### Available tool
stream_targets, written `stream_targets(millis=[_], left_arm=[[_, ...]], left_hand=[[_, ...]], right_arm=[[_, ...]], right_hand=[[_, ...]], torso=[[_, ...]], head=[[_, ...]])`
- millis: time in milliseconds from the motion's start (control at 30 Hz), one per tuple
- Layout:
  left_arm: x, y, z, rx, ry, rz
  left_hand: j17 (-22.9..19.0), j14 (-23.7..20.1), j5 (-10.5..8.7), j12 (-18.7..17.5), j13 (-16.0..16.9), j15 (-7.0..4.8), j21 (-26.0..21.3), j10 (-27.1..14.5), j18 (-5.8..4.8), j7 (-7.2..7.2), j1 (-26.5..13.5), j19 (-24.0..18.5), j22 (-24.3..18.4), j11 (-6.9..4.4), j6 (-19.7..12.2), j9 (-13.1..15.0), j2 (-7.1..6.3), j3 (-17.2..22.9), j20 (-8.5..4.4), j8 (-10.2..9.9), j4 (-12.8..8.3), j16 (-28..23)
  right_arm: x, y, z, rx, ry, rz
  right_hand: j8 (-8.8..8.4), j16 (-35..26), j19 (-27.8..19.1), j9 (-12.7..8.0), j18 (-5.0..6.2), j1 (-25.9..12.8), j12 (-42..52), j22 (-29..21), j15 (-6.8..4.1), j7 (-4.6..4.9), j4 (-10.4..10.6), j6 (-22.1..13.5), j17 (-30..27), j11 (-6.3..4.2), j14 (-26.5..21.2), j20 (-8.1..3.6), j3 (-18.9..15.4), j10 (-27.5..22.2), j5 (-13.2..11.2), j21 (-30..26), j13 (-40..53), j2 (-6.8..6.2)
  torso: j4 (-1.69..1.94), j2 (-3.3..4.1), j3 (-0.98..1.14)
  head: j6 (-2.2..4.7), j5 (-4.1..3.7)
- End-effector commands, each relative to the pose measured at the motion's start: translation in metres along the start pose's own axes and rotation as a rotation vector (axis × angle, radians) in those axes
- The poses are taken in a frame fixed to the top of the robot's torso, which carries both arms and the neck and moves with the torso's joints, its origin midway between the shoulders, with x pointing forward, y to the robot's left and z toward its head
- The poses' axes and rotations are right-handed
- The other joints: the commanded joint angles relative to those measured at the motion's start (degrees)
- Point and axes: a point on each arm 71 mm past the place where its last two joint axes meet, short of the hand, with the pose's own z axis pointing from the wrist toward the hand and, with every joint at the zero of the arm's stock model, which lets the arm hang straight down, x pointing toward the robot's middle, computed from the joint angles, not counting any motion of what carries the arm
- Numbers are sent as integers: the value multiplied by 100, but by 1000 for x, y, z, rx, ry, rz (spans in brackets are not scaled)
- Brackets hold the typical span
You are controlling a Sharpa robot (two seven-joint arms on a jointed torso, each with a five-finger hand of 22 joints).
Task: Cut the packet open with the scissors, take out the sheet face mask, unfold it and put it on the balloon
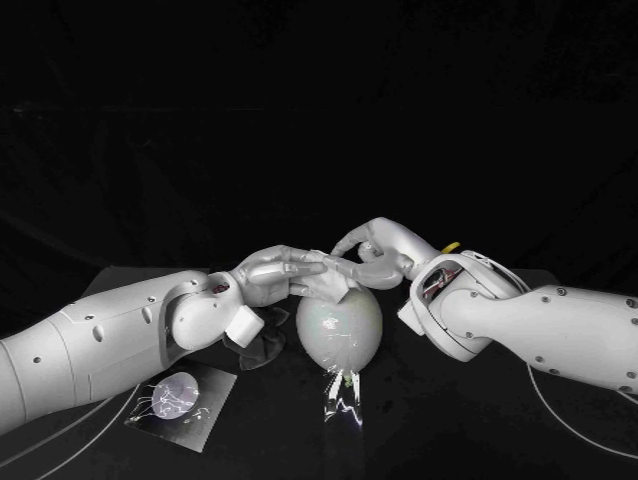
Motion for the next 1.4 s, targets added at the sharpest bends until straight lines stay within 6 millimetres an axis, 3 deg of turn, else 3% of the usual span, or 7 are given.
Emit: stream_targets(millis=[33, 67, 267, 433, 533, 833, 1400], left_arm=[[2, -2, 1, 14, 8, 2], [2, -2, 1, 14, 8, 2], [2, -2, 1, 13, 7, 2], [2, -1, 1, 12, 7, 3], [2, -1, 1, 12, 7, 3], [2, -1, 1, 10, 8, 5], [0, -1, -2, 2, 10, 10]], left_hand=[[9, 33, 13, 1, -7, -10, 39, 45, 102, 173, 28, 30, 9, 0, 44, 4, 15, -41, -8, 18, -4, 34], [9, 33, 13, 1, -7, -10, 39, 45, 102, 173, 28, 30, 9, 0, 44, 4, 15, -41, -8, 18, -4, 34], [9, 33, 13, 1, -7, -10, 39, 45, 102, 173, 28, 30, 9, 0, 44, 4, 15, -41, -8, 18, -4, 34], [9, 37, 13, -3, -8, -11, 43, 50, 103, 172, 34, 32, 11, -2, 46, 4, 19, -44, -9, 20, -2, 33], [9, 37, 13, -3, -8, -11, 43, 50, 103, 172, 34, 32, 11, -2, 46, 4, 19, -44, -9, 20, -2, 33], [9, 37, 13, -3, -8, -11, 43, 50, 103, 172, 34, 32, 11, -2, 46, 4, 19, -44, -9, 20, -2, 33], [8, 43, 13, -11, -9, -14, 51, 60, 103, 169, 45, 34, 15, -5, 48, 4, 22, -51, -10, 23, 0, 31]], right_arm=[[1, 1, 0, -3, 19, -16], [1, 1, 0, -4, 18, -16], [0, 1, 0, -9, 4, -12], [-1, 1, -1, -14, -11, -2], [-2, 1, -1, -15, -21, 5], [-5, -2, -2, -7, -42, 25], [-12, -15, -3, 60, -63, 112]], right_hand=[[71, 29, 27, 23, -25, 192, 57, 557, -42, -43, -85, 114, 1439, -42, 566, -34, 78, 359, -79, 66, 1173, 98], [88, 34, 53, 32, -30, 309, 72, 566, -65, -70, -133, 154, 1458, -67, 577, -55, 155, 371, -191, 98, 1188, 189], [147, 45, 119, 64, -46, 580, 116, 589, -124, -138, -278, 245, 1502, -132, 600, -110, 412, 406, -324, 178, 1231, 421], [189, 47, 158, 90, -56, 699, 147, 602, -152, -165, -381, 274, 1509, -160, 604, -141, 619, 429, -476, 226, 1261, 516], [244, 47, 216, 127, -71, 852, 209, 624, -178, -180, -572, 290, 1509, -180, 604, -171, 941, 471, -579, 305, 1319, 600], [377, 47, 301, 226, -98, 841, 288, 659, -184, -180, -918, 287, 1509, -182, 604, -187, 1554, 522, -616, 447, 1394, 564], [397, 47, 308, 241, -100, 814, 272, 661, -186, -178, -939, 291, 1509, -183, 604, -189, 1595, 515, -632, 459, 1381, 550]], torso=[[-3, -1, 3], [-2, -2, 3], [-5, 0, 3], [-2, -1, 3], [-2, 0, 3], [-2, 0, 3], [-7, 1, 6]], head=[[1, 0], [2, -1], [5, 0], [4, 0], [7, -3], [9, 0], [-2, -11]])
